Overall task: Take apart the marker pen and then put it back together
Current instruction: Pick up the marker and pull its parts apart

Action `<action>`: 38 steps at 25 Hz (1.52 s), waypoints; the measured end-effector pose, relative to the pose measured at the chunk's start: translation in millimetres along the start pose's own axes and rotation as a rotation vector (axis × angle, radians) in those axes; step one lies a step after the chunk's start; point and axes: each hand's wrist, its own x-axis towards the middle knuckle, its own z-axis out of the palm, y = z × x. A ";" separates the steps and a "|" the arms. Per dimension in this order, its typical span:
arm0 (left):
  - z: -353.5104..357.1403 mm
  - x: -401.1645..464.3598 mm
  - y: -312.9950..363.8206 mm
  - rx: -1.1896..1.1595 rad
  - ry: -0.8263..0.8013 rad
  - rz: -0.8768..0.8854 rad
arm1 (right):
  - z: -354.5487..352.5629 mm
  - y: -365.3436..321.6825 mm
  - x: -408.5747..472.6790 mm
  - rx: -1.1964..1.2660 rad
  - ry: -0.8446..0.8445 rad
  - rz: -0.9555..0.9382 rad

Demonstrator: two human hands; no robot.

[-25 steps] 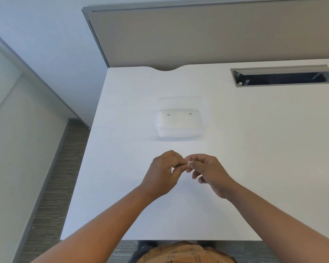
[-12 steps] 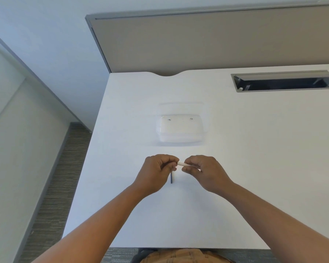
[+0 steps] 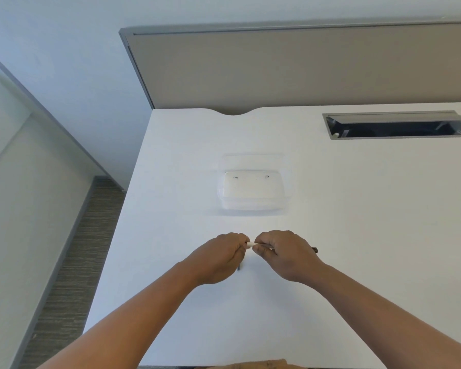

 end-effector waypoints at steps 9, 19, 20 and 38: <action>-2.8 14.0 5.2 0.179 -0.112 -0.006 | 1.6 -1.0 -1.3 -0.215 -0.055 -0.073; 1.3 18.7 6.0 0.308 -0.024 0.062 | -6.4 -10.2 7.1 -0.152 -0.142 -0.059; 2.8 18.7 5.1 0.321 -0.025 0.067 | -6.8 -10.8 7.7 -0.150 -0.157 -0.051; 16.5 21.3 3.6 0.461 0.007 0.114 | -3.7 -12.6 4.3 -0.210 -0.214 -0.038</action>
